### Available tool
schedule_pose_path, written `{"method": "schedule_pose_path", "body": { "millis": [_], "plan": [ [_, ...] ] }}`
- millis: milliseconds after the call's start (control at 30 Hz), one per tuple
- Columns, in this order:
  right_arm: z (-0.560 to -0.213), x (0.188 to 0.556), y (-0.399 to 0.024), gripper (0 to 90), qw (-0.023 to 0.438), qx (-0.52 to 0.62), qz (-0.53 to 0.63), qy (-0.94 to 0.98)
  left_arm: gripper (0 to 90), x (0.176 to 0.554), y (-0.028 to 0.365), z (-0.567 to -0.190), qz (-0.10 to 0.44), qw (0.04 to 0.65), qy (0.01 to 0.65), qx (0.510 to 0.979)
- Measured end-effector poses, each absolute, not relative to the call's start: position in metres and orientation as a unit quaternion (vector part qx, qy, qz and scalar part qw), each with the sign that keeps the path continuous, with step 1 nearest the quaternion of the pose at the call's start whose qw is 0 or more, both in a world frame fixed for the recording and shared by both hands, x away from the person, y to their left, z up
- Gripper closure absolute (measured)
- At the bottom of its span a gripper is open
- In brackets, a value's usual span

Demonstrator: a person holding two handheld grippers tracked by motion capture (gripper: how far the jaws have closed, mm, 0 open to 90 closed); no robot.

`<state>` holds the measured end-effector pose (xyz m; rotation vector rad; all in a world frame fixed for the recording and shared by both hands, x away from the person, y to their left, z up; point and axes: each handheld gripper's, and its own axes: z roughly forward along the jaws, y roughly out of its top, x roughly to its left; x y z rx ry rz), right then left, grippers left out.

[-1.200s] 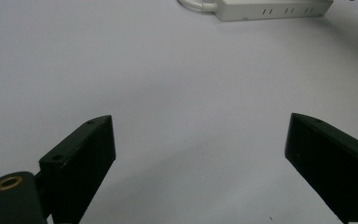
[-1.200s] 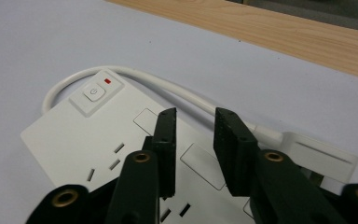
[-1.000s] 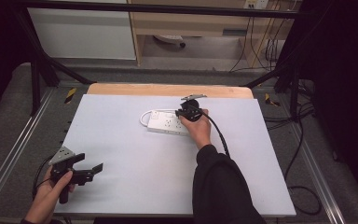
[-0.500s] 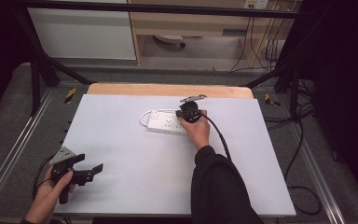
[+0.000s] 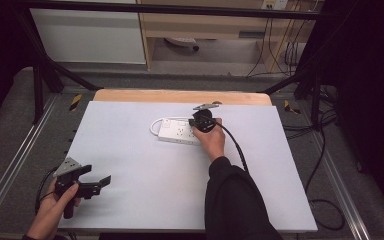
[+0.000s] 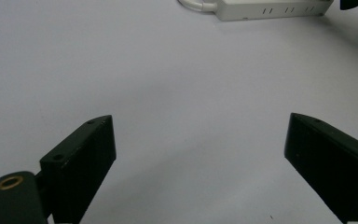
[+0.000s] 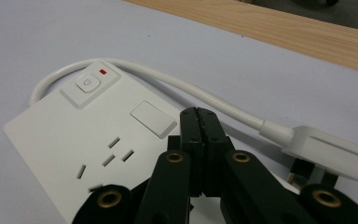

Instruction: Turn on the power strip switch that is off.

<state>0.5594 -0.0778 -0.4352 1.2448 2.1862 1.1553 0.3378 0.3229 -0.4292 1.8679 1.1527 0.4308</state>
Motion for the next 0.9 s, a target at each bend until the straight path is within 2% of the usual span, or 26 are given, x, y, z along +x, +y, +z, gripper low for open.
{"method": "schedule_pose_path", "body": {
  "millis": [900],
  "plan": [
    [-0.4410,0.5574,-0.0784,90.0,0.180,0.439,0.426,0.770,8.7,0.3376,0.3223,-0.4296,0.174,0.436,0.463,0.752]
  ]
}}
